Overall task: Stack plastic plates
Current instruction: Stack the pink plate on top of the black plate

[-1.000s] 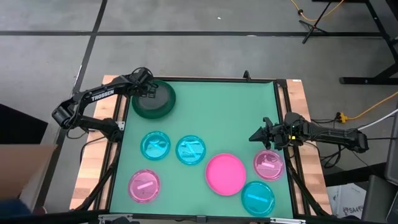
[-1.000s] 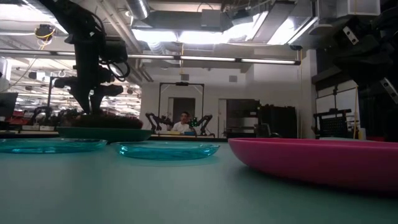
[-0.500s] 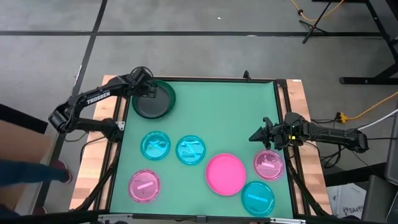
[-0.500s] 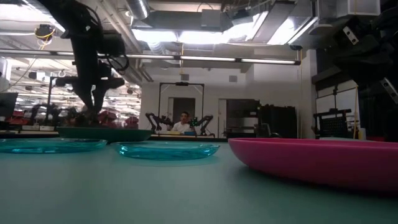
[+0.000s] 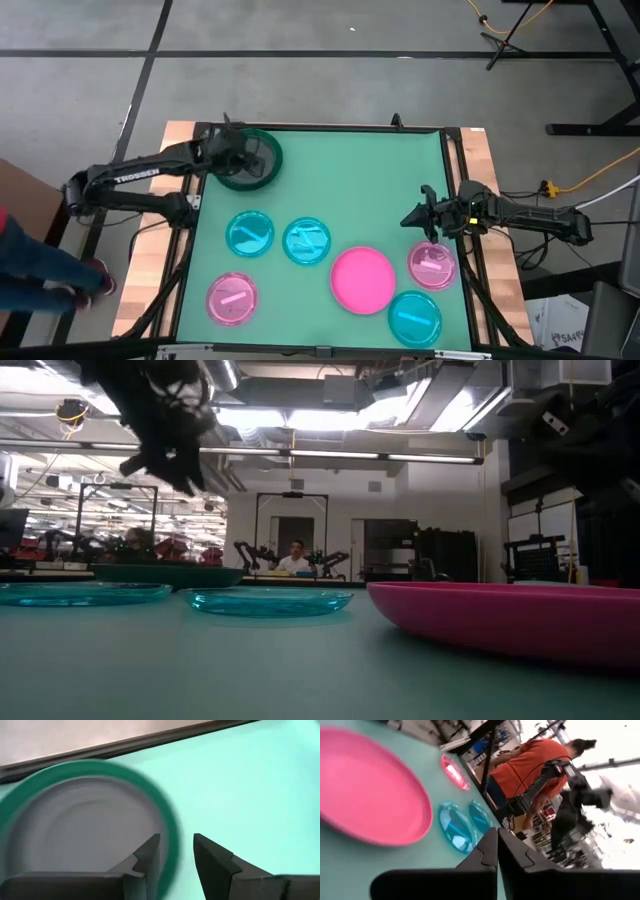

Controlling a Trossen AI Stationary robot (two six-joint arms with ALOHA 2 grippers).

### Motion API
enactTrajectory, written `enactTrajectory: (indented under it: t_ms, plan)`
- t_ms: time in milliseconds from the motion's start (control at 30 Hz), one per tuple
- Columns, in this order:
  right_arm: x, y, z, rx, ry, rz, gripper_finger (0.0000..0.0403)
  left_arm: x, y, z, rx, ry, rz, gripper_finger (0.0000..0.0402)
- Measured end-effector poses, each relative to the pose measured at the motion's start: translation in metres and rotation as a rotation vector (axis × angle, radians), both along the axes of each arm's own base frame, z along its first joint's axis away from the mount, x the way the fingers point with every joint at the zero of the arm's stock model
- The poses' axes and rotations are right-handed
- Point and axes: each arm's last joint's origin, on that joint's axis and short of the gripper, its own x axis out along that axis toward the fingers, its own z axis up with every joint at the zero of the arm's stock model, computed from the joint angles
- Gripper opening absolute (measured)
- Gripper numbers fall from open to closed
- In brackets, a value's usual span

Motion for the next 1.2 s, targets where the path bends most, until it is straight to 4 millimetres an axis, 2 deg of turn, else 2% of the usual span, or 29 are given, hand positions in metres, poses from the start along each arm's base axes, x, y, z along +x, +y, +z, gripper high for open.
enactTrajectory:
  t_ms: [267,600,700,800,1033,1200]
  plan:
    - [0.0,0.0,0.002,0.233,0.071,-0.009,0.0005,0.027,-0.053,0.012,0.105,-0.147,-0.209,0.0109]
    - [0.0,-0.001,0.004,0.501,0.144,-0.039,0.0013,0.047,-0.106,0.013,0.135,-0.248,-0.396,0.0109]
    - [0.001,-0.002,0.008,0.614,0.121,-0.092,0.0036,0.051,-0.119,0.009,0.124,-0.256,-0.44,0.0109]
    - [0.001,-0.003,0.013,0.694,0.085,-0.111,0.0076,0.057,-0.13,0.003,0.132,-0.247,-0.466,0.0109]
    - [-0.001,-0.003,0.026,0.704,-0.044,-0.066,0.0179,0.077,-0.15,-0.014,0.174,-0.246,-0.473,0.0109]
    - [-0.004,-0.003,0.049,0.723,-0.088,-0.043,0.0211,0.091,-0.162,-0.022,0.21,-0.281,-0.516,0.0109]
